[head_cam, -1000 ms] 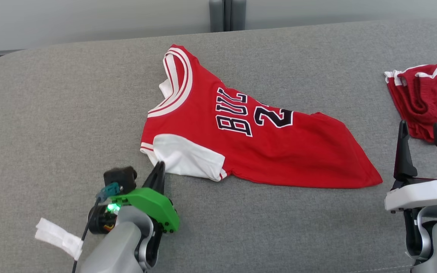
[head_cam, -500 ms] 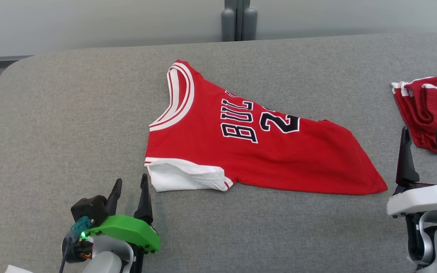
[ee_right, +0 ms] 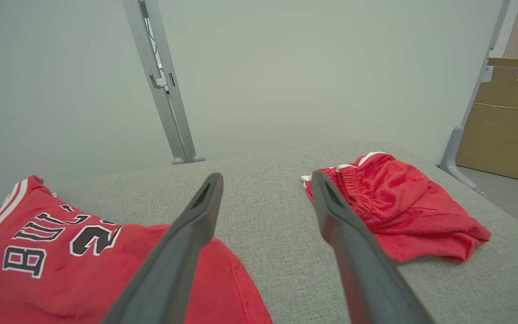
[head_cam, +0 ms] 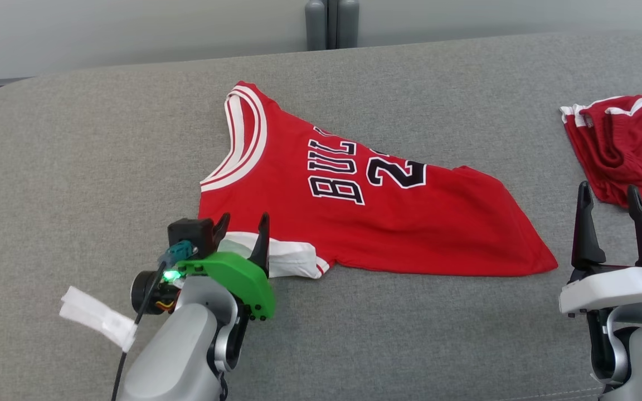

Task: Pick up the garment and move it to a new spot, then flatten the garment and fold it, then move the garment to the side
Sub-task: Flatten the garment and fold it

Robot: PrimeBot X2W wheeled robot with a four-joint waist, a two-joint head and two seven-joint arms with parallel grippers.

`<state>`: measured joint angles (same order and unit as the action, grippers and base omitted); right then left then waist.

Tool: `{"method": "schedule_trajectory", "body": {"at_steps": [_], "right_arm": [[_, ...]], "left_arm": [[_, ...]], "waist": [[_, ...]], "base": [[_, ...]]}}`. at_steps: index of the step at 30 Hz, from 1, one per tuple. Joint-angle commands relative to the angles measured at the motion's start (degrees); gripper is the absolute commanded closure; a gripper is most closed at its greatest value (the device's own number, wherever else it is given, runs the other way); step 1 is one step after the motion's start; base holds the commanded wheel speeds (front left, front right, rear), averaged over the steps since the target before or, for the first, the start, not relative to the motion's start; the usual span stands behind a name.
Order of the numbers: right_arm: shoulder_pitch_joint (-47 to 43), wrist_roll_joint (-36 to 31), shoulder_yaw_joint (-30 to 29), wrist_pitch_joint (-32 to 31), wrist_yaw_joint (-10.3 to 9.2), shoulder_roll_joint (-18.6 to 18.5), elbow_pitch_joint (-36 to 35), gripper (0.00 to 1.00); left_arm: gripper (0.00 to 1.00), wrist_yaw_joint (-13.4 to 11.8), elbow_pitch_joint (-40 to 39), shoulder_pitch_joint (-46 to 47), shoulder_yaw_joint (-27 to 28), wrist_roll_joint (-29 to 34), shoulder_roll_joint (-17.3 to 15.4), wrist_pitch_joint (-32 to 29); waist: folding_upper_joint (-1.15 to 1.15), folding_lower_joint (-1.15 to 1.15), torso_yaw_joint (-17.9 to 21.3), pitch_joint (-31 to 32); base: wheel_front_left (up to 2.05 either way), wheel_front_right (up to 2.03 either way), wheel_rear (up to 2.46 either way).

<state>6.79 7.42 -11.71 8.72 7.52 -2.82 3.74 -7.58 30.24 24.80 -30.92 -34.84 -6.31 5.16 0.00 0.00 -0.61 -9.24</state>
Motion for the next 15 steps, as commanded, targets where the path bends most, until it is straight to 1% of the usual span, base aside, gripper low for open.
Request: {"method": "schedule_trajectory", "body": {"at_steps": [1,5,8,11,15], "right_arm": [[0.71,0.23,0.22,0.14,-0.07,-0.15,0.28,0.00],[0.80,0.30,0.26,0.42,-0.07,-0.15,0.84,0.00],[0.38,0.06,-0.33,0.65,-0.07,-0.13,1.09,0.00],[-0.02,0.00,-0.65,0.73,-0.07,-0.14,1.29,0.00],[-0.23,0.35,-0.70,0.91,-0.07,-0.15,1.49,0.00]], "left_arm": [[0.00,-0.28,2.26,1.89,-0.68,0.14,0.41,-2.34],[0.00,-0.18,7.52,5.11,-2.86,1.16,0.99,-6.42],[0.00,-0.60,9.37,5.63,-3.71,1.79,0.97,-7.29],[0.00,-0.92,9.36,3.89,-4.39,2.13,0.07,-6.57],[0.00,-1.28,6.96,-0.36,-4.65,1.30,-1.29,-6.72]], "waist": [[0.00,0.00,0.47,-0.49],[0.00,0.00,0.73,-0.84],[0.00,0.00,0.27,-0.75],[0.00,0.00,-0.24,-0.38],[0.00,0.00,-1.13,0.24]], "base": [[0.00,0.00,0.00],[0.00,0.00,0.00],[0.00,0.00,0.00],[0.00,0.00,0.00],[0.00,0.00,0.00]]}}
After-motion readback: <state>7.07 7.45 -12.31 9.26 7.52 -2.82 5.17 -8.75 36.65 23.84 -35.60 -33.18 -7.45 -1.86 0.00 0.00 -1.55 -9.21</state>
